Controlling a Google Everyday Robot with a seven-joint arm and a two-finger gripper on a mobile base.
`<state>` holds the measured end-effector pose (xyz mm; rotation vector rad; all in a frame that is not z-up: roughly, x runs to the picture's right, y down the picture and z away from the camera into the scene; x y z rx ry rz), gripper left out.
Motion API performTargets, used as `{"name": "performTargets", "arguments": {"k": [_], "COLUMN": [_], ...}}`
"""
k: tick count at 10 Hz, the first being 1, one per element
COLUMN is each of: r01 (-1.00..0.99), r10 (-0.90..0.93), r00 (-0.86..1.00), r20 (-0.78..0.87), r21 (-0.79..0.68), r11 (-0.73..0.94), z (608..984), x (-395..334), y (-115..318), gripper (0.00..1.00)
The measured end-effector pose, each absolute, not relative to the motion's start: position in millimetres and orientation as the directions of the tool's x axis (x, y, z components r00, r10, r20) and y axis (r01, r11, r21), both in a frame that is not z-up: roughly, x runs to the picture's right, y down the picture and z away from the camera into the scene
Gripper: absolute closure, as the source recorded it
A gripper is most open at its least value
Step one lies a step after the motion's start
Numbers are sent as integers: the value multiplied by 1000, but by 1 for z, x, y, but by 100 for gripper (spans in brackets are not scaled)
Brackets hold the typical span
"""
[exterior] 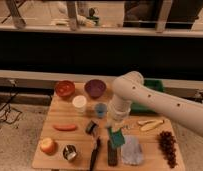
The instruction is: Place sponge in plastic cup
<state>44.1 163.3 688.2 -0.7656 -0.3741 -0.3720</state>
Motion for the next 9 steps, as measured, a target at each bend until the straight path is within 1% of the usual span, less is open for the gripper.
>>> {"name": "performTargets", "arguments": {"k": [2,4,6,9], "r01": [486,509,516,501], "r10": [-216,-245,-265,-275], "r00": [852,841,840,852], "r20": [476,482,473,445], "r21": [-567,-554,-546,-542], "r11": [665,659,660,675], "z": [701,717,728,746], "x": [13,0,-1,21], "y": [146,128,112,86], "gripper": [100,100,100,100]}}
